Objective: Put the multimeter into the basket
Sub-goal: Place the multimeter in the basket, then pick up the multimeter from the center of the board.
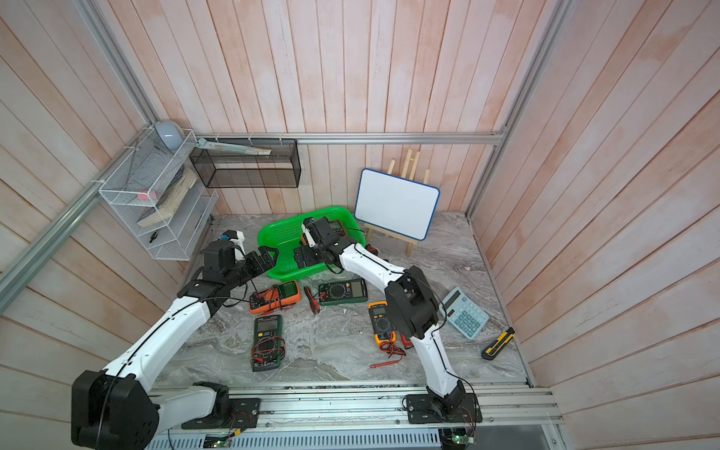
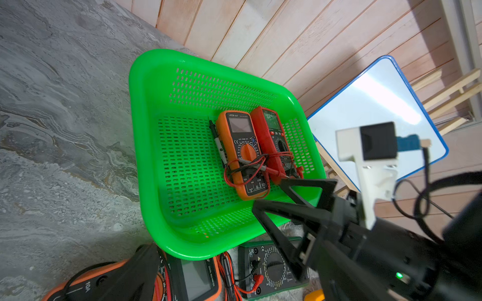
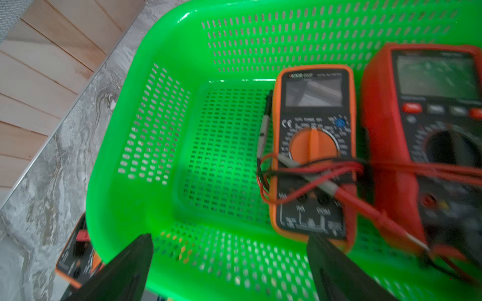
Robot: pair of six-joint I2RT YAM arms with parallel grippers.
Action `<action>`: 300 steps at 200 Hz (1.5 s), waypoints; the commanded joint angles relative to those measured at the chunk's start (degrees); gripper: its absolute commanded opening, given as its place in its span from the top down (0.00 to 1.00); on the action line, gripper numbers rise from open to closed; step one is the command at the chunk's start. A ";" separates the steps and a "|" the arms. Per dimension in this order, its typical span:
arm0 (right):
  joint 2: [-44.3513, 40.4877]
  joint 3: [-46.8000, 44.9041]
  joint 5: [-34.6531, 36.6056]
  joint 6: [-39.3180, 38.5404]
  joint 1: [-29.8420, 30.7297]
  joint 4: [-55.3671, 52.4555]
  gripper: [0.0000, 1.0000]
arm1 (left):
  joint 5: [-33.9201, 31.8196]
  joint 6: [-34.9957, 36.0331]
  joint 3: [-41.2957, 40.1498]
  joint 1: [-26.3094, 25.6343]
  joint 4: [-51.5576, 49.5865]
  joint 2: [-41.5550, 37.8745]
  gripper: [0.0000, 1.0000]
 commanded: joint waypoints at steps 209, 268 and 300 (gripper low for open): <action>-47.09 -63.90 5.79 14.41 -27.89 1.86 0.02 | -0.68 -0.55 -1.90 -18.02 1.28 1.44 0.00; -42.47 -63.33 4.94 12.18 -28.15 3.39 0.02 | -0.55 -0.46 -1.80 -18.13 1.37 2.29 0.00; -40.78 -62.48 5.81 11.08 -28.14 2.77 0.02 | -0.29 -0.54 -1.55 -18.15 1.72 2.74 0.00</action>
